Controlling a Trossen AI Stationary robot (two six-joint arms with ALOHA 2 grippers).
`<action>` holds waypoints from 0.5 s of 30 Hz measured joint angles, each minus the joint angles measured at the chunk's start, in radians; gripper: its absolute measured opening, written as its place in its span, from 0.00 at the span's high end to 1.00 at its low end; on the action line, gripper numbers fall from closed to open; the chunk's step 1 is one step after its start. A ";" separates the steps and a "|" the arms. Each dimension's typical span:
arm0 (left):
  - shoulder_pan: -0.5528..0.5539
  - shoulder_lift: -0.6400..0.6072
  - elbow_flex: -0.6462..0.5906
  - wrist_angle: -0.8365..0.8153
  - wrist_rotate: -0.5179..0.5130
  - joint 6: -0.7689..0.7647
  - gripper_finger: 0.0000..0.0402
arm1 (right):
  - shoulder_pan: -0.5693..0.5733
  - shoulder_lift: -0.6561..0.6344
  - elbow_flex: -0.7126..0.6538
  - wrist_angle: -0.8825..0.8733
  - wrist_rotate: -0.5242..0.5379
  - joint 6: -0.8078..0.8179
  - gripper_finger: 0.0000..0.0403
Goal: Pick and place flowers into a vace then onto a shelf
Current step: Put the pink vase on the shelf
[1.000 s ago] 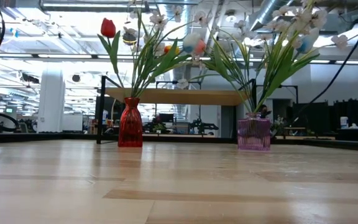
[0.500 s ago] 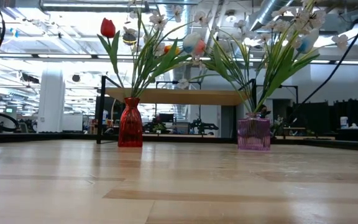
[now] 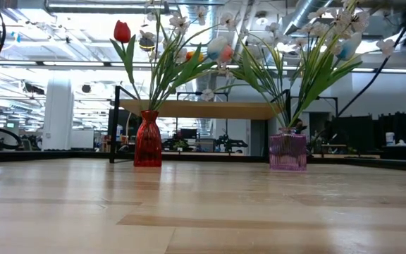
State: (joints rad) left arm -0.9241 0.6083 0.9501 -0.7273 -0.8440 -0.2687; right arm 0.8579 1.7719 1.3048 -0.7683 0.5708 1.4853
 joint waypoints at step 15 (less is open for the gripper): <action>0.000 0.000 0.001 0.000 0.079 -0.004 0.80 | -0.022 0.283 0.000 -0.180 0.046 0.427 0.69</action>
State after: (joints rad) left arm -0.9245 0.6083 0.9508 -0.7273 -0.7648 -0.2726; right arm 0.8355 2.0551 1.3051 -0.9480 0.6165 1.9119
